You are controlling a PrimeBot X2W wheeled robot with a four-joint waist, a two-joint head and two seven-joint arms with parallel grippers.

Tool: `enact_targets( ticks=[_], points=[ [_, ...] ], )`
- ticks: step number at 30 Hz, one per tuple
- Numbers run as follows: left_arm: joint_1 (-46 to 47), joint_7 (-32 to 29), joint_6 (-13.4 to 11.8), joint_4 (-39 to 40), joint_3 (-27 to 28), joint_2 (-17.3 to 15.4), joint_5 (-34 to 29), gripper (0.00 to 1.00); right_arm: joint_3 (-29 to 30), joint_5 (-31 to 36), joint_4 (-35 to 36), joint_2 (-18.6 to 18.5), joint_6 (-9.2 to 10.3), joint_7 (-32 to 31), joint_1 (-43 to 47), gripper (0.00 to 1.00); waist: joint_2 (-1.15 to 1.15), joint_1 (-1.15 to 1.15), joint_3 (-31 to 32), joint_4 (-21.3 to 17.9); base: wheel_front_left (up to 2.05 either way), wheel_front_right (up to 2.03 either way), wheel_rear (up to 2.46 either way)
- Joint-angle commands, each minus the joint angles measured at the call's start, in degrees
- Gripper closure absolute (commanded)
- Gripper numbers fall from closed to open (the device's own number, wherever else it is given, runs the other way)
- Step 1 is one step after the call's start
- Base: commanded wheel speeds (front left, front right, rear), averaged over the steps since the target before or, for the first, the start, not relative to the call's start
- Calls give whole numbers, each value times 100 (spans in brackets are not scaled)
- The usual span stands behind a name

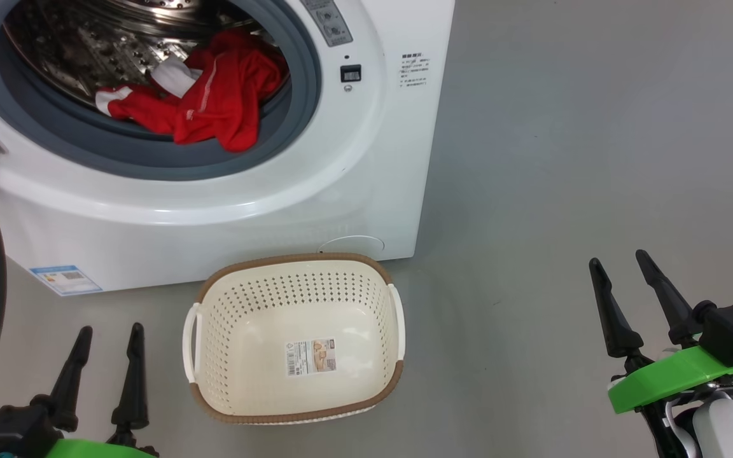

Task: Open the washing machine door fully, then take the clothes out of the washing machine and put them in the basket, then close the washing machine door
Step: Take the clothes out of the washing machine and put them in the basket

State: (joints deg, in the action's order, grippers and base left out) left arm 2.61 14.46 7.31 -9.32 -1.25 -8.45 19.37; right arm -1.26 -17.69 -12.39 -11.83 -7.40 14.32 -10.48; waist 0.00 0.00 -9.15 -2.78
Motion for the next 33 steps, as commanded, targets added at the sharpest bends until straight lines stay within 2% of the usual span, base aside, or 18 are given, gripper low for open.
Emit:
enact_targets(
  ticks=[1,33],
  points=[
    [84,53,17,151,188,-142,13,0,-104,53,163,-35,-9,68,35,0,0,0,4,13,0,0,0],
    [81,54,18,186,114,-146,113,0,-222,78,115,-68,-9,68,-16,0,0,0,43,113,7,-7,1]
  ],
)
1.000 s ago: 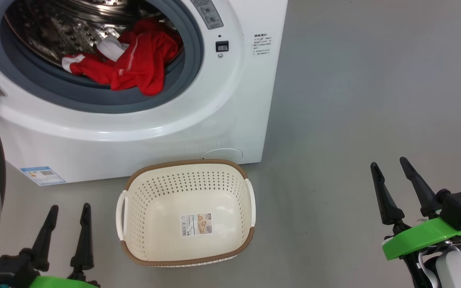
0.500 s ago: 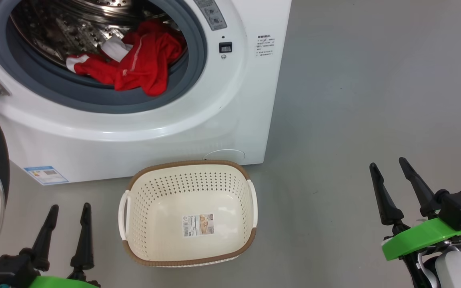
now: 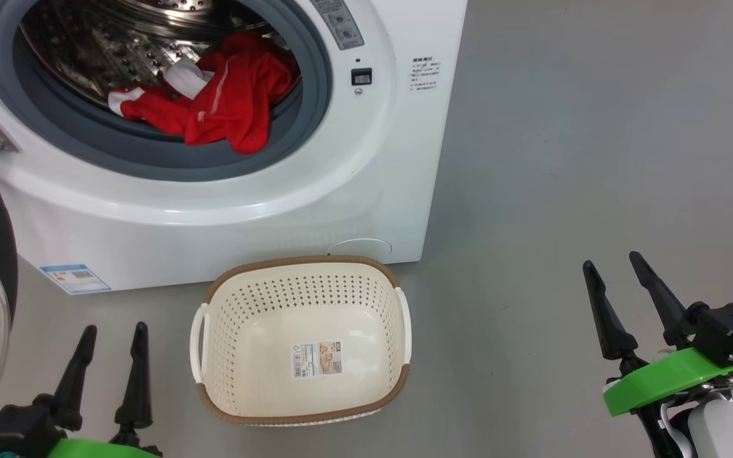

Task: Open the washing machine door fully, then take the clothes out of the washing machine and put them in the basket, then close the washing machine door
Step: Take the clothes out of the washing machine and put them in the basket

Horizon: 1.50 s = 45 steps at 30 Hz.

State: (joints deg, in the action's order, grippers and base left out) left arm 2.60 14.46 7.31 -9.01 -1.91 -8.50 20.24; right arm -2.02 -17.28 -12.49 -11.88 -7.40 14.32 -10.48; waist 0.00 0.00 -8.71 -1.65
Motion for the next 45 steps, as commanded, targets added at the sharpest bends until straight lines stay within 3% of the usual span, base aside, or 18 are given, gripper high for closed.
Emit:
enact_targets(
  ticks=[1,19,45],
  points=[
    [80,54,18,157,173,-147,36,0,-152,35,125,-62,-9,68,-15,0,0,0,-1,0,77,-83,6],
    [54,54,18,156,188,-160,17,0,-182,10,138,-69,-9,68,-5,0,0,0,-20,24,93,-97,4],
    [252,54,18,91,124,-82,65,0,-206,34,140,-5,-9,68,-63,0,0,0,-102,37,2,-2,0]
  ],
)
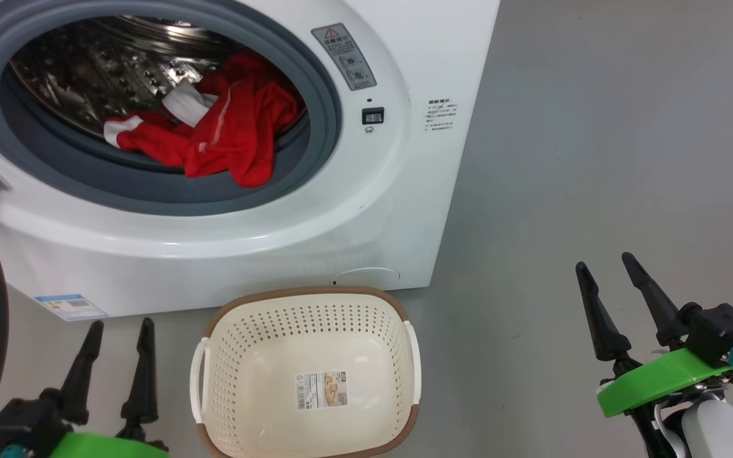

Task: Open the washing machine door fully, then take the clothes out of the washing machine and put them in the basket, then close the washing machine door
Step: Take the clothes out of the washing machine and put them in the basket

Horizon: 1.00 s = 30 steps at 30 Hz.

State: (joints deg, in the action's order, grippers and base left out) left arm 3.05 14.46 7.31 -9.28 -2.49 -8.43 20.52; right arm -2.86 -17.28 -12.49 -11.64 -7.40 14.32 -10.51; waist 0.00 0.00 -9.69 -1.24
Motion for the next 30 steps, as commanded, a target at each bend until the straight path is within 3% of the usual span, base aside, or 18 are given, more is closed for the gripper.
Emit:
enact_targets(
  ticks=[1,13,21,30],
  points=[
    [257,54,18,89,148,-97,47,0,-131,36,137,-18,-9,68,-70,0,0,0,-16,-11,0,0,0],
    [1704,-62,18,-1107,-535,-360,84,0,-199,36,135,73,-9,68,-231,0,0,0,-269,-157,0,0,0],
    [2913,-874,13,-2134,-825,-556,306,0,-216,55,163,166,-9,68,-288,0,0,0,-460,-302,0,0,0],
    [4318,-1860,13,-3320,-1016,-527,553,0,-317,86,186,277,-9,68,-429,0,0,0,-740,-485,0,0,0]
  ],
)
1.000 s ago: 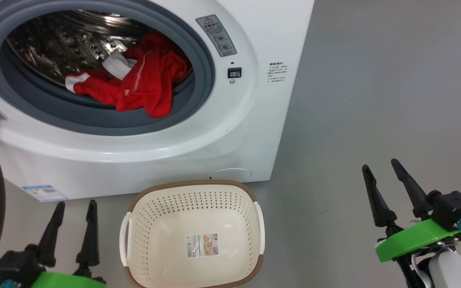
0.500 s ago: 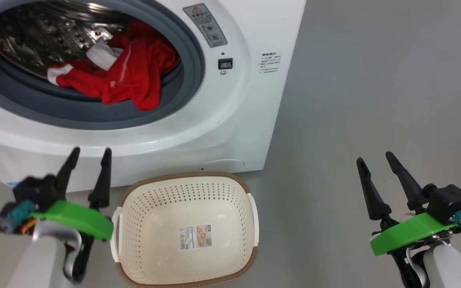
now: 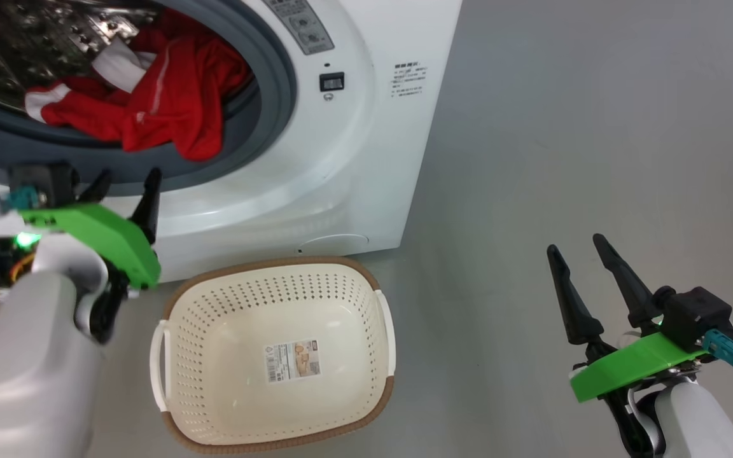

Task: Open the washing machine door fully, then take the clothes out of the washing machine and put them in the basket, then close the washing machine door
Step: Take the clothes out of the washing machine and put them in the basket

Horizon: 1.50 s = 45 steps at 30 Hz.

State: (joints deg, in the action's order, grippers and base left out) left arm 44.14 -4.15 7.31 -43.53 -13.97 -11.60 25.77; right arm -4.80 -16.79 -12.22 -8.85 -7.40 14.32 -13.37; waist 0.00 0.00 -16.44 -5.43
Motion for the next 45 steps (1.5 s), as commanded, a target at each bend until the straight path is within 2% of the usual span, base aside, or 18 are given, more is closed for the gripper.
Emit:
enact_targets(
  ticks=[1,11,19,25,45],
  points=[
    [334,-52,14,7,90,-213,28,0,-139,33,158,3,-9,68,-166,0,0,0,-91,-91,0,0,0],
    [1250,-363,16,-825,-404,-162,119,0,-257,20,168,81,-9,68,-289,0,0,0,-345,-343,0,0,0],
    [1816,-423,17,-1504,-847,-302,190,0,-386,29,157,206,-9,68,-462,0,0,0,-614,-607,0,0,0],
    [2195,-311,17,-1946,-1017,-552,202,0,-463,27,182,270,-9,68,-569,0,0,0,-824,-766,0,0,0],
    [2578,-27,17,-2463,-1575,-937,710,0,-605,22,188,372,-9,68,-761,0,0,0,-1093,-1076,0,0,0]
  ],
)
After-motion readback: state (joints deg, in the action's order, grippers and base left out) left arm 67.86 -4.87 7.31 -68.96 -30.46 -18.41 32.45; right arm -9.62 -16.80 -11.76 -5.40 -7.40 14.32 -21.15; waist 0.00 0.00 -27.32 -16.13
